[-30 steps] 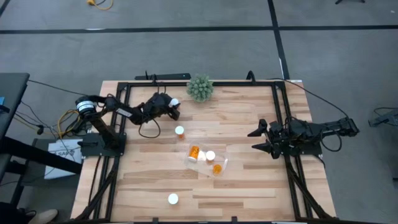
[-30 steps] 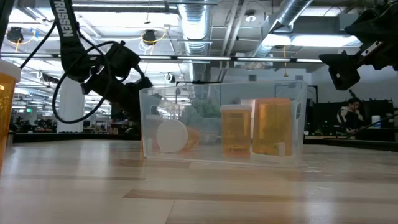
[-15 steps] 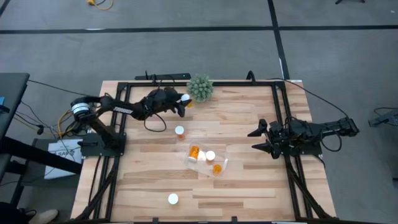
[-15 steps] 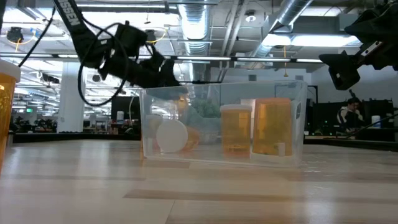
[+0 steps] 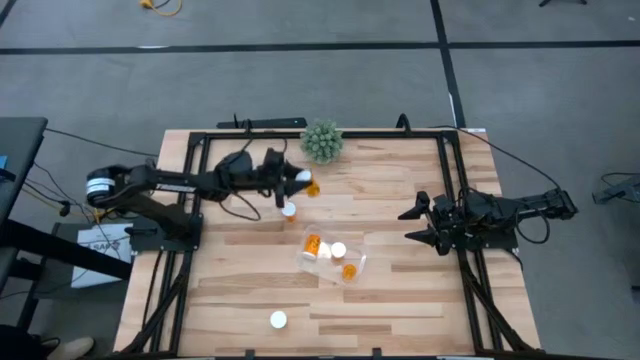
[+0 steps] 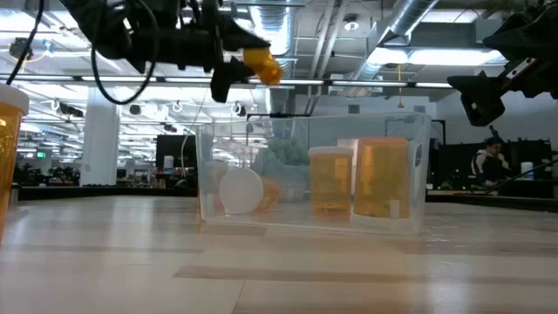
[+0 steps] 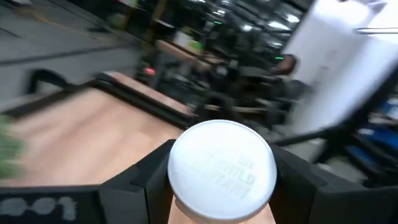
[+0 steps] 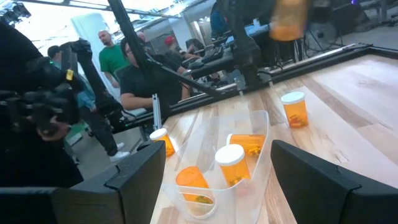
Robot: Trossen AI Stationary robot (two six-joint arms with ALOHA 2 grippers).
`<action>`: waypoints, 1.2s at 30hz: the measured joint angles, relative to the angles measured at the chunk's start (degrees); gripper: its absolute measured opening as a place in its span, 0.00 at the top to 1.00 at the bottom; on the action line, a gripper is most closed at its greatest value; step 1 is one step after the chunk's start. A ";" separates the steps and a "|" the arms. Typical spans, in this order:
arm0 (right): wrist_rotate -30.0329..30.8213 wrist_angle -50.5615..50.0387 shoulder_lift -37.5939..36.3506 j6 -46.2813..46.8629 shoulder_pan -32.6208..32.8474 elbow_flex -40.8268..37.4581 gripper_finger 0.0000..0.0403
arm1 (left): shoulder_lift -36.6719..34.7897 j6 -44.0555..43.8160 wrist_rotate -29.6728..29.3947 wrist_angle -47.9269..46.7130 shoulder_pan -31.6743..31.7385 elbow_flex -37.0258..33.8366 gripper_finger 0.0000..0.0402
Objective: Pick and place pill bottles into a basket
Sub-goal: Put the orange pill bottle into the transparent bin
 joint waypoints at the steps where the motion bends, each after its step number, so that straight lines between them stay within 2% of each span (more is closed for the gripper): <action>1: 0.00 0.01 -0.01 0.00 0.01 0.01 0.29 | -0.33 -0.88 0.28 0.04 -1.45 0.00 0.53; 8: 0.02 0.01 -0.01 0.00 0.01 -0.01 0.29 | -0.82 -2.64 0.36 -3.42 -10.93 -0.02 0.53; 18: 0.02 -0.01 0.00 0.00 0.01 0.01 0.29 | -0.71 4.31 -1.63 -13.82 -18.53 -0.04 0.53; 26: 0.02 -0.01 -0.01 -0.01 0.01 0.01 0.29 | -0.46 5.25 -1.61 -13.47 -21.42 -0.04 0.53; 36: 0.04 -0.01 0.00 -0.02 0.01 -0.01 0.29 | 8.11 3.04 -1.41 -4.50 -22.81 -0.09 0.53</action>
